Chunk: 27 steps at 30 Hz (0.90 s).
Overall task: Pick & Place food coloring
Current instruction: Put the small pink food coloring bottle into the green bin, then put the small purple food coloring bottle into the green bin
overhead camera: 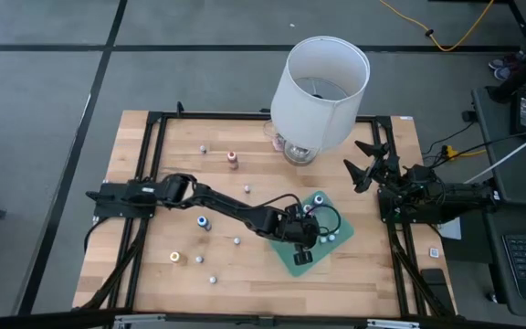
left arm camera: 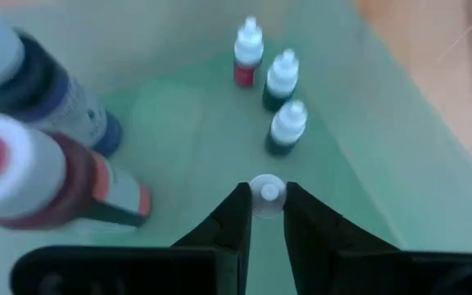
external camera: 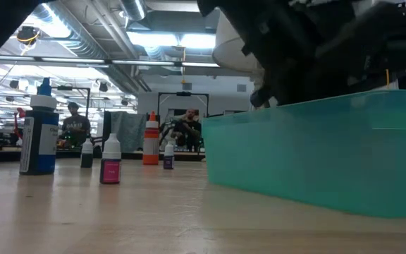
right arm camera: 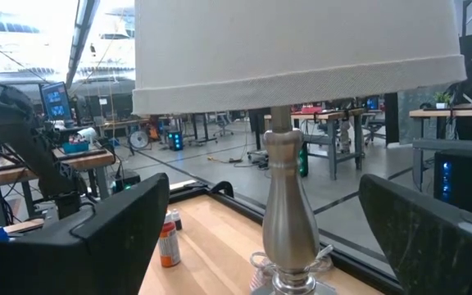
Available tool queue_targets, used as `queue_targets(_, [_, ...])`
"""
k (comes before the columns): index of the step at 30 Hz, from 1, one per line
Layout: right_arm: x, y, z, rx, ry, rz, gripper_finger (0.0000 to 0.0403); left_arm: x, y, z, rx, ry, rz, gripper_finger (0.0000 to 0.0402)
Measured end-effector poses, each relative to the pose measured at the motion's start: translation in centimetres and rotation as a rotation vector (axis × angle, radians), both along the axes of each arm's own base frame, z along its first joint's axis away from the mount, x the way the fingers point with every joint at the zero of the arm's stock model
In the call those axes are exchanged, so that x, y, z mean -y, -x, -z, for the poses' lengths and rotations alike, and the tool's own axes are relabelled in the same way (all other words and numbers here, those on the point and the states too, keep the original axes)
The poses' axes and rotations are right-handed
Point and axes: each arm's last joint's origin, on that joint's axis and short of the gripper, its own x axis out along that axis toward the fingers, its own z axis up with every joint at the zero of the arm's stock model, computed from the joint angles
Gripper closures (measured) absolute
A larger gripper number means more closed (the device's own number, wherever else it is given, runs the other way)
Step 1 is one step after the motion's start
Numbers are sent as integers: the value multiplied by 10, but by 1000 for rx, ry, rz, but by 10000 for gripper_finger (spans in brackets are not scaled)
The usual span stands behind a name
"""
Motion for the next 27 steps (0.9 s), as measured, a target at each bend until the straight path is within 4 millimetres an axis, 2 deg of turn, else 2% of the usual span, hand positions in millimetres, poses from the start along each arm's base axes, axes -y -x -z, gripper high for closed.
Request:
queue_targets(6, [0, 0, 1, -12, 0, 0, 6, 2, -4, 18, -17, 20, 11, 348])
queue_targets(11, [0, -1, 3, -31, 0, 0, 6, 2, -4, 19, -14, 17, 9, 339])
queue_targets(20, [0, -1, 3, -39, -1, 0, 6, 2, -5, 18, -8, 18, 9, 282])
queue_targets(27, [0, -1, 3, -39, 0, 0, 6, 0, -4, 13, 1, 24, 2, 222])
